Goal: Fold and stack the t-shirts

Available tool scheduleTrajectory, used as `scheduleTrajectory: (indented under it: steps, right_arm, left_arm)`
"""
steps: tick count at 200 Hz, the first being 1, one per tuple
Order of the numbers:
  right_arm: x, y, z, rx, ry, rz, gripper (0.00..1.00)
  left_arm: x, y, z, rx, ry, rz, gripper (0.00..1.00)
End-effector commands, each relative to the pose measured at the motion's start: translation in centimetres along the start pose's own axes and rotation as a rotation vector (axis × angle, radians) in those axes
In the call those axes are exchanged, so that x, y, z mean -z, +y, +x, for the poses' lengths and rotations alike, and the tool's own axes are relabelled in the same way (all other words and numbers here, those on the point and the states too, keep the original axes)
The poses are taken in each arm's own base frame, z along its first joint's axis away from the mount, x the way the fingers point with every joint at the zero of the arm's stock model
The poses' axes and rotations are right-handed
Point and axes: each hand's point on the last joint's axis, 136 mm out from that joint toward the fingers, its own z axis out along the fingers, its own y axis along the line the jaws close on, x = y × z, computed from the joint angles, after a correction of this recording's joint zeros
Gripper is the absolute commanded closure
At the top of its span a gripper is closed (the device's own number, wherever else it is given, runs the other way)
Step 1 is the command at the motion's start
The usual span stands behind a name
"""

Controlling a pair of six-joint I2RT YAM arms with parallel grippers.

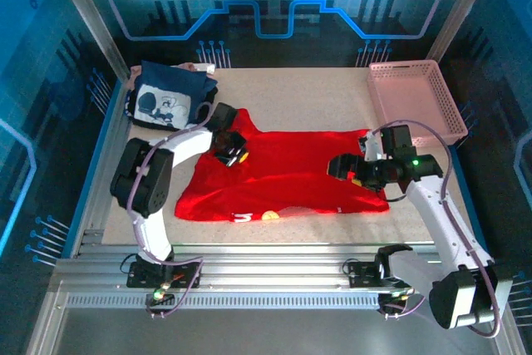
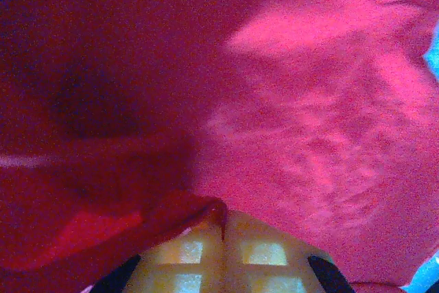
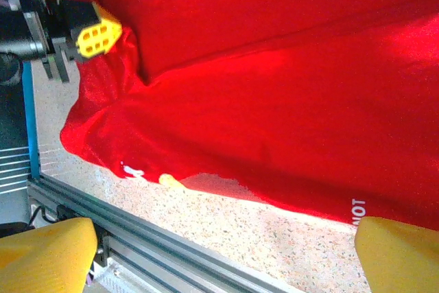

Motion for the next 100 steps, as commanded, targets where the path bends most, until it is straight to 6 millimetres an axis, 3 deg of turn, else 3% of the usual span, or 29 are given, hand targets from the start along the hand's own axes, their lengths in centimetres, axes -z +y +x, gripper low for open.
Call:
scheduleTrajectory:
  steps: [1,20,35,51,75,100]
  right_arm:
    - [-0.8,0.0,0.6,0.019,0.027,-0.011,0.02]
    - [-1.4,-0.7,1.2,0.005,0.044,-0.003,0.02]
    - [-1.8,-1.0,1.5,-0.002,0.051,-0.005,0.02]
    - [-2.3,-1.3,1.7,-0.009,0.060,-0.003,0.02]
    - [-2.9,-1.6,1.3,-0.021,0.064,0.003,0.01]
    - [-3.0,-2.0,0.5,-0.006,0.054,0.040,0.00]
  left_arm:
    - [-0.4,-0.9,0.1,-0.086,0.027,-0.034,0.92]
    - [0.5,-1.5,-0.7,-0.099,-0.020,-0.027,0.78]
    - [1.7,-2.7,-1.5,-0.101,-0.068,0.038,0.41]
    - [3.7,-4.5,-1.9,-0.130,-0.117,0.100,0.23]
    - [6.8,-5.5,-1.9,-0.181,-0.157,0.110,0.16]
    - [10.1,-2.4,-1.6,-0.190,-0.233,0.045,0.15]
